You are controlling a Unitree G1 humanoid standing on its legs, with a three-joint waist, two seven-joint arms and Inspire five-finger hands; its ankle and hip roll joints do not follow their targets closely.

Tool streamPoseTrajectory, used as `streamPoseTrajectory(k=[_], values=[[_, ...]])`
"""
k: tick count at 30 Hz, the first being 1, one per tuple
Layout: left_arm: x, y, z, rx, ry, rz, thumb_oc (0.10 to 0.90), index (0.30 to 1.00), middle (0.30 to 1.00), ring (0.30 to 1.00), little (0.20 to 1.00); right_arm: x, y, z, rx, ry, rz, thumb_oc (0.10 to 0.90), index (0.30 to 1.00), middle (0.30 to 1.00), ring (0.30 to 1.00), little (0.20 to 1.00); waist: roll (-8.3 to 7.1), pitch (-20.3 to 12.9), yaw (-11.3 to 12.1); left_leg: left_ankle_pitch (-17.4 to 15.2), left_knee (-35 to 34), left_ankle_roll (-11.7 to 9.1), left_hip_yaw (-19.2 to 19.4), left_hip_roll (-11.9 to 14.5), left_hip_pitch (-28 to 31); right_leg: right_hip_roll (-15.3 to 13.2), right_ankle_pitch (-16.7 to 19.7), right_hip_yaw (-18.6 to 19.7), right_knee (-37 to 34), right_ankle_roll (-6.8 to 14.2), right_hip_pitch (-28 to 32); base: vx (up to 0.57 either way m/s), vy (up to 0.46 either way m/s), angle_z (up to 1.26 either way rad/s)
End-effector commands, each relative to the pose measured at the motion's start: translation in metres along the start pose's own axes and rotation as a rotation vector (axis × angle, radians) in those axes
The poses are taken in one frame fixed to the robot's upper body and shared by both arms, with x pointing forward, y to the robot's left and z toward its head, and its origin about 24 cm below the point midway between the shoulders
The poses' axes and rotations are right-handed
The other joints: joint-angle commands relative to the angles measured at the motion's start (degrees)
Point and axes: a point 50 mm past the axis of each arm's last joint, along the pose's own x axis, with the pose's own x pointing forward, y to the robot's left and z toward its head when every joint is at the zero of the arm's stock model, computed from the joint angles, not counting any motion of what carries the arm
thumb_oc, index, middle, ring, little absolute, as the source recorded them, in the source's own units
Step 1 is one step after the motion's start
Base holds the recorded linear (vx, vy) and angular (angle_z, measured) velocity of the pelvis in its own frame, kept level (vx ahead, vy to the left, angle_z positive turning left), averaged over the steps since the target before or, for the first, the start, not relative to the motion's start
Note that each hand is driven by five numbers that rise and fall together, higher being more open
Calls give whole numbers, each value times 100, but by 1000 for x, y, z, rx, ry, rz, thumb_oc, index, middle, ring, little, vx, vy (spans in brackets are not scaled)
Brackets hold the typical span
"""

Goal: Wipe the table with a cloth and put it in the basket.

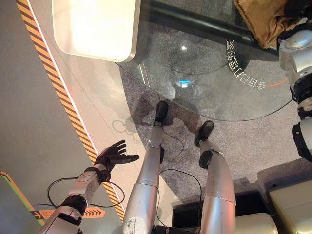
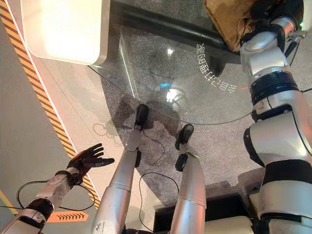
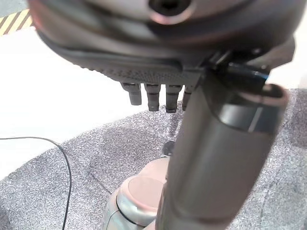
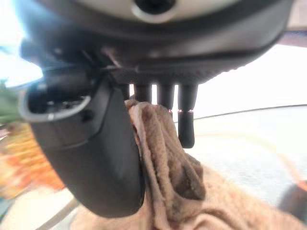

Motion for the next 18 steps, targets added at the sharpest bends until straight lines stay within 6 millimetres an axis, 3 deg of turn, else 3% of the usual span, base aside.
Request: streamPoseTrajectory(k=[1, 6, 18], values=[[-14, 12, -38, -58, 109, 62, 800, 900, 900, 900, 900, 5, -26, 59, -19, -362, -27, 100, 300, 300, 300, 200, 72, -64, 173, -948, 530, 524, 660, -441, 395, 528, 613, -71, -1297, 15, 620, -5, 3, -5], [-12, 6, -42, -47, 113, 54, 800, 900, 900, 900, 900, -25, 8, 80, 24, -464, 150, 100, 300, 300, 300, 200, 110, -64, 223, -942, 537, 518, 658, -453, 397, 512, 555, -111, -1246, -2, 624, -1, -1, -3], [-6, -10, -47, -50, 111, 32, 800, 900, 900, 900, 900, -100, 72, 90, 81, -525, 520, 100, 300, 300, 300, 200, 178, -64, 277, -872, 498, 519, 716, -464, 360, 524, 474, -162, -1204, -59, 589, 0, 0, 0]])
